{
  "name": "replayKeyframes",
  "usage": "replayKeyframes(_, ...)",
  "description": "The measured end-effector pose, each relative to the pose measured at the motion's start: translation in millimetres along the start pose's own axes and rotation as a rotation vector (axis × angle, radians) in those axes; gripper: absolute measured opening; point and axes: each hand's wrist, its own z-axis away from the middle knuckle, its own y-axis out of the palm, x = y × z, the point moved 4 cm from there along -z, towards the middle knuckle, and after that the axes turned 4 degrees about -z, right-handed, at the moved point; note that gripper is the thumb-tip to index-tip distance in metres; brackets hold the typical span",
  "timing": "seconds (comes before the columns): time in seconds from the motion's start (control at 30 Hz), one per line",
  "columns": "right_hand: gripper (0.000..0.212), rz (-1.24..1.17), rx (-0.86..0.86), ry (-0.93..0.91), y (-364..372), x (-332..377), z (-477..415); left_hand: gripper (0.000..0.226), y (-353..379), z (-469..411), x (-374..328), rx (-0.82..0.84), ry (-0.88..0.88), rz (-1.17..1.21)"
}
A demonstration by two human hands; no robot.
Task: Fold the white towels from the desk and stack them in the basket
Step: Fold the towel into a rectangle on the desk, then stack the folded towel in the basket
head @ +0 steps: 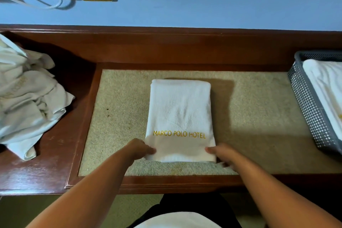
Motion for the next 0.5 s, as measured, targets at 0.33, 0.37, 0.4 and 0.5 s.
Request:
replayKeyframes(0.33,0.054,-0.25,-0.248,-0.18,5,63,-16,0.043,-15,-30,-51,-0.234,0.088,0.246)
replayKeyframes(0.37,0.056,-0.265,-0.241,-0.181,8,67,-18,0.042,-15,-34,-53,-0.198,0.095,0.306)
replayKeyframes(0.4,0.058,-0.281,-0.234,-0.189,9,70,-22,0.039,-16,-37,-56,-0.16,0.106,0.358)
replayKeyframes(0.5,0.054,-0.341,-0.208,-0.233,10,82,-26,0.043,-18,-38,-69,-0.051,0.155,0.461)
